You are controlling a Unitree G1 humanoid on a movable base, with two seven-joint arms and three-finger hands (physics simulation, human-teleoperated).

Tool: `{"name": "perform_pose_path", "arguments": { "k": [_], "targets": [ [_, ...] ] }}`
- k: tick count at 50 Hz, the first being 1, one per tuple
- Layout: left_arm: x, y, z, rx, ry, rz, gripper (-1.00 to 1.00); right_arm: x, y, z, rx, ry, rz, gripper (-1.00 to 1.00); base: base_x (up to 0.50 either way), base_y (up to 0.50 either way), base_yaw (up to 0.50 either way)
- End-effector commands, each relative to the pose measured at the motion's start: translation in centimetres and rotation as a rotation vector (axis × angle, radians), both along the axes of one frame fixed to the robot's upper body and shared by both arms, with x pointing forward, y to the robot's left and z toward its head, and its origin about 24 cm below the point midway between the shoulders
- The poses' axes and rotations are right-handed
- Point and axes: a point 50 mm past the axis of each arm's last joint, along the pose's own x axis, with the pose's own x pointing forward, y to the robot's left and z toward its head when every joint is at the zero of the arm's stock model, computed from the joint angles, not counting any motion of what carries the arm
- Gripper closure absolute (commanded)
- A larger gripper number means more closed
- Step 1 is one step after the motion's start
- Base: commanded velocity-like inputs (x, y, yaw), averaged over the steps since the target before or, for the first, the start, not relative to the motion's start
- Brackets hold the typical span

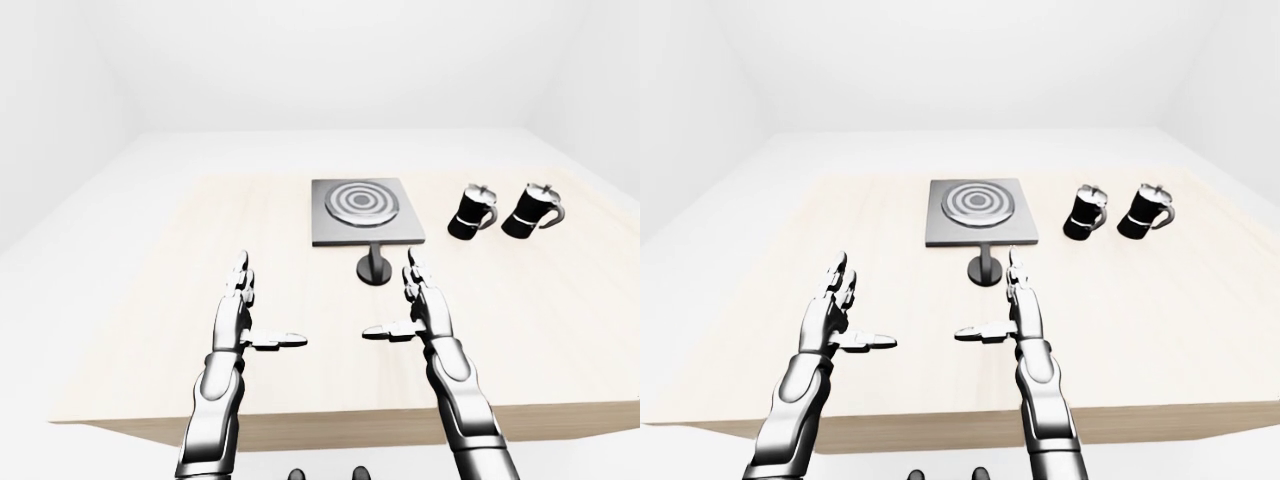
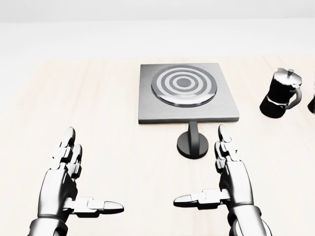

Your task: Turn off the stove.

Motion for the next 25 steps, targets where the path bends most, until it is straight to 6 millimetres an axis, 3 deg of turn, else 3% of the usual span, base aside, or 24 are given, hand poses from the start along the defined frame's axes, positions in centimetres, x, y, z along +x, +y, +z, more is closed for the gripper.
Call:
{"name": "perform_pose_path", "arguments": {
  "k": [1,19,25],
  "targets": [
    [0.04,-0.03,0.06,0.002,-0.003,0.0,-1.0,0.15,0.1,-0.01,-0.006,0.006,0.007,-1.0,0.5,0.0,0.0],
    [0.04,-0.03,0.06,0.002,-0.003,0.0,-1.0,0.21,-0.08,-0.24,0.004,0.011,-0.007,-1.0,0.5,0.0,0.0],
    [-0.01,-0.01,0.07,0.0,-0.003,0.0,-1.0,0.19,-0.24,-0.28,0.014,0.009,-0.02,-1.0,0.12,0.0,0.0]
  ]
}}
